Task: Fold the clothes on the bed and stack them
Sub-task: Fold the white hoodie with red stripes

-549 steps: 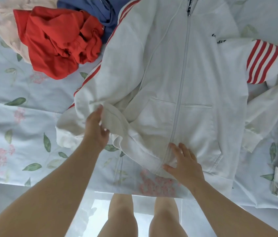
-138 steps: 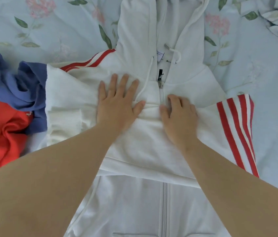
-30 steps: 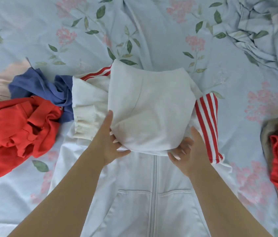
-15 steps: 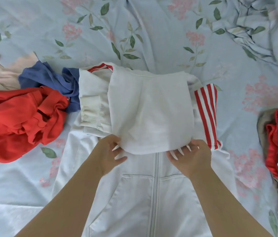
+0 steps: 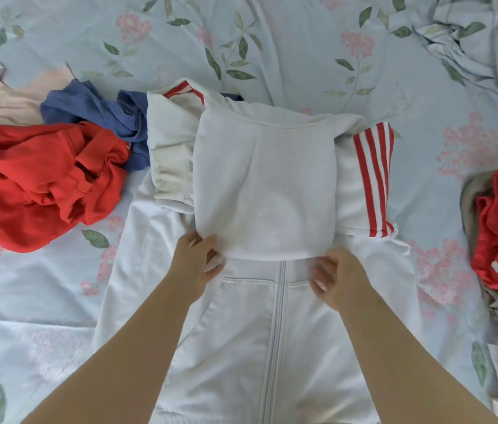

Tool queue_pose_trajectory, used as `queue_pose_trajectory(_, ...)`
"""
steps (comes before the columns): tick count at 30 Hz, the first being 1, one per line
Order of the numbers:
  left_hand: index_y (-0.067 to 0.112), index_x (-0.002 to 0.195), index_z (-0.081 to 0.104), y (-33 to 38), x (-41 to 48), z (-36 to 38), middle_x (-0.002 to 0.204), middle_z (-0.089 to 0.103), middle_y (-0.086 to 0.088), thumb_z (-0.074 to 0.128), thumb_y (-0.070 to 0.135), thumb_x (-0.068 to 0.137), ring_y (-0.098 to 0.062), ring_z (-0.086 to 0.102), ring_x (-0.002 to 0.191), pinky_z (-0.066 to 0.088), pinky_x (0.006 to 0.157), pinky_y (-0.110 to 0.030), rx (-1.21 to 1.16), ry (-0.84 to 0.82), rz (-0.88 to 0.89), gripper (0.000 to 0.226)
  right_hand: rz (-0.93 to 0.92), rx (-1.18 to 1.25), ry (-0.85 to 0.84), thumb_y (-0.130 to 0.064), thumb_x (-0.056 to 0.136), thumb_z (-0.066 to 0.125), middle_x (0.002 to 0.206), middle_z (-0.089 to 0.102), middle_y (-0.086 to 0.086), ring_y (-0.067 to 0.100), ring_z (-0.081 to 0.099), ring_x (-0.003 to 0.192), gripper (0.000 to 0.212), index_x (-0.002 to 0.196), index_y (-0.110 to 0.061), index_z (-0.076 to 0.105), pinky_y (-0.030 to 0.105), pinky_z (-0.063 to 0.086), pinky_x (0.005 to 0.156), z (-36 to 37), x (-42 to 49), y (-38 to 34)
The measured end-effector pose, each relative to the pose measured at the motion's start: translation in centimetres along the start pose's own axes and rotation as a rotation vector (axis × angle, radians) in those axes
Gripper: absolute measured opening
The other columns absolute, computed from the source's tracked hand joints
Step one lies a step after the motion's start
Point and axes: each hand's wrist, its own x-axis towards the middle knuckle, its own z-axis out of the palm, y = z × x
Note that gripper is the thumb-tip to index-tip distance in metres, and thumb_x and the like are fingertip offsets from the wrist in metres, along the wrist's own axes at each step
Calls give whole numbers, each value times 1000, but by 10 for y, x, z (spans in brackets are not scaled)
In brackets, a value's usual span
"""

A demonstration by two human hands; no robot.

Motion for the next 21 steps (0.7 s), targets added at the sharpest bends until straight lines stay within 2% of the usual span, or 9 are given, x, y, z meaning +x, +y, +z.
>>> queue_pose_trajectory(3,10,106,54,-4,-7,11,92,60,-6,55,8,94,-18,60,80,54,80,-34,-13,4,19,12,-61,33,-85,-26,89,60,83,61,0,16,57,75,9,93,-17,60,35,48,79,7,-2,5)
queue_pose_trajectory(5,8,105,53,-8,-7,16,95,60,-6,53,7,95,-18,62,83,54,77,-32,-8,111,50,11,-120,-4,-129,-19,92,58,85,62,0,16,59,75,4,95,-17,59,31,48,75,11,-4,6)
queue_pose_trajectory(7,14,98,53,-17,-3,10,90,61,-2,54,13,94,-21,63,83,55,79,-36,200,266,144,5,-208,-86,-75,-12,92,53,77,57,2,14,53,63,8,87,-18,55,26,43,65,6,-3,11)
queue_pose_trajectory(9,21,95,51,-31,-10,-1,91,62,2,57,20,92,-24,63,92,52,81,-34,486,342,271,7,-373,-299,67,-8,89,50,79,55,3,14,47,59,13,85,-20,53,22,38,57,-10,-3,25)
queue_pose_trajectory(11,17,112,50,-50,-27,-11,105,59,1,60,21,90,-21,58,104,46,82,-26,715,285,389,24,-506,-584,143,-12,87,56,92,60,0,16,54,73,13,97,-21,55,24,43,64,-30,-6,51)
queue_pose_trajectory(13,14,129,46,-77,-46,-23,127,50,0,59,21,91,-19,48,120,38,95,-27,1000,126,507,40,-604,-890,68,-16,86,60,112,60,-1,18,56,101,29,115,-19,56,27,44,85,-51,-15,84)
queue_pose_trajectory(16,21,135,44,-122,-72,-52,150,33,0,58,27,91,-22,27,141,29,112,-39,1451,-64,627,46,-760,-1367,-56,-25,88,59,140,44,-4,18,39,130,47,133,-24,47,32,35,106,-76,-28,127)
queue_pose_trajectory(19,25,131,45,-155,-91,-83,148,39,-6,50,48,81,-28,21,141,20,113,-45,1770,-134,782,56,-868,-1748,-98,-40,88,55,156,20,-4,21,21,143,64,145,-31,26,37,24,112,-99,-35,160)
queue_pose_trajectory(21,24,135,41,-169,-98,-101,148,34,-6,43,61,72,-30,20,140,10,112,-45,1927,-171,833,73,-976,-1853,-72,-52,70,69,150,37,2,28,40,134,80,139,-30,36,44,40,101,-113,-35,176)
